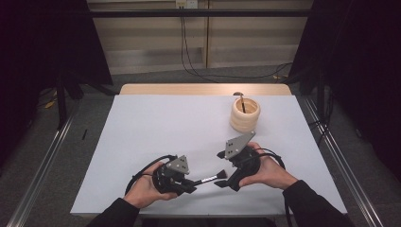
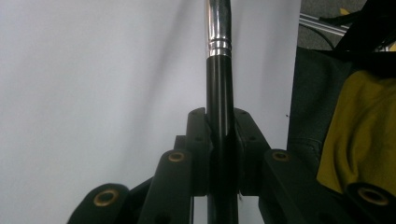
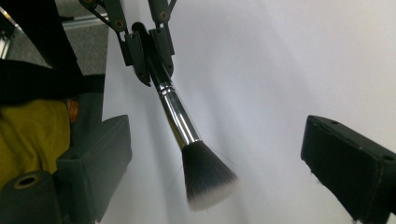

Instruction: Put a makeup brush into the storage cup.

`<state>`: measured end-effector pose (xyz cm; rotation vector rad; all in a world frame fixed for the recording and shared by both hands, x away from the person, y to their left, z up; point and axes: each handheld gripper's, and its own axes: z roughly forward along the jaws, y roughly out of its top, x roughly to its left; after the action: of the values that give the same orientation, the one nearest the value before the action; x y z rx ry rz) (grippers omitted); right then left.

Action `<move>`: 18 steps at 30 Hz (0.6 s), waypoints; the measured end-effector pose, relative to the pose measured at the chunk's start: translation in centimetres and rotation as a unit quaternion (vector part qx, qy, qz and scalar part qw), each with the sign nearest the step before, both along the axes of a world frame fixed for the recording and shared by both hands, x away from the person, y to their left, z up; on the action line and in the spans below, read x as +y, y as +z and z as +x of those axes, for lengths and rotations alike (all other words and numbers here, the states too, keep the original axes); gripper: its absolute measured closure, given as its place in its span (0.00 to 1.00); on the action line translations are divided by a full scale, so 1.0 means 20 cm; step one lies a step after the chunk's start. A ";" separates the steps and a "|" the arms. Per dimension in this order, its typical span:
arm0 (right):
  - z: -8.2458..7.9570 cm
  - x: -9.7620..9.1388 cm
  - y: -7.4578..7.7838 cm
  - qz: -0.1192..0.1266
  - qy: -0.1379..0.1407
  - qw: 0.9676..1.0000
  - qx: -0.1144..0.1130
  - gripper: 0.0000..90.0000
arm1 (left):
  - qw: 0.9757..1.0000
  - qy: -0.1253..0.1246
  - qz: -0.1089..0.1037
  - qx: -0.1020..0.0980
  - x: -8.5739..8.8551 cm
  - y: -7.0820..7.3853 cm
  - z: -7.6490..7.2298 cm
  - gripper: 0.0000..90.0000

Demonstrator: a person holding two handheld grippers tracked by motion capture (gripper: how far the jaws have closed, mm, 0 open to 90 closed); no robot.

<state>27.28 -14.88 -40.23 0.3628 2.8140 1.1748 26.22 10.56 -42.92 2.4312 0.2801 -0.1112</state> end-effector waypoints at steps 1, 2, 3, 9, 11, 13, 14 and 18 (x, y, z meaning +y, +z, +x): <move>-0.01 -0.01 0.00 0.007 -0.006 1.000 -0.002 0.09 | 1.000 -0.004 0.008 0.000 0.01 0.01 0.00 0.88; -0.01 -0.02 0.00 0.017 -0.010 1.000 -0.007 0.08 | 1.000 -0.001 0.005 0.000 0.01 0.01 0.00 0.88; -0.02 -0.03 0.00 0.019 -0.010 1.000 -0.003 0.08 | 1.000 0.008 -0.011 -0.001 0.02 0.00 -0.01 0.88; -0.03 -0.09 -0.03 0.053 -0.046 0.998 -0.002 0.08 | 0.999 0.025 -0.030 0.000 0.04 -0.01 -0.01 0.88; -0.04 -0.11 -0.03 0.065 -0.051 0.997 -0.002 0.09 | 0.999 0.024 -0.029 -0.001 0.04 0.00 -0.01 0.88; -0.05 -0.12 -0.02 0.078 -0.059 0.995 -0.008 0.09 | 0.999 0.024 -0.022 -0.005 0.05 0.01 -0.01 0.88; -0.05 -0.12 -0.02 0.081 -0.063 0.995 -0.008 0.09 | 0.999 0.031 -0.042 -0.002 0.05 0.00 -0.01 0.88; -0.07 -0.14 -0.02 0.107 -0.072 0.992 -0.016 0.09 | 0.998 0.041 -0.055 -0.002 0.06 0.00 -0.02 0.88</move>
<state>25.93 -17.64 -40.72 0.5442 2.5904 1.4369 25.91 11.83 -42.94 2.3066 0.3616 -0.0845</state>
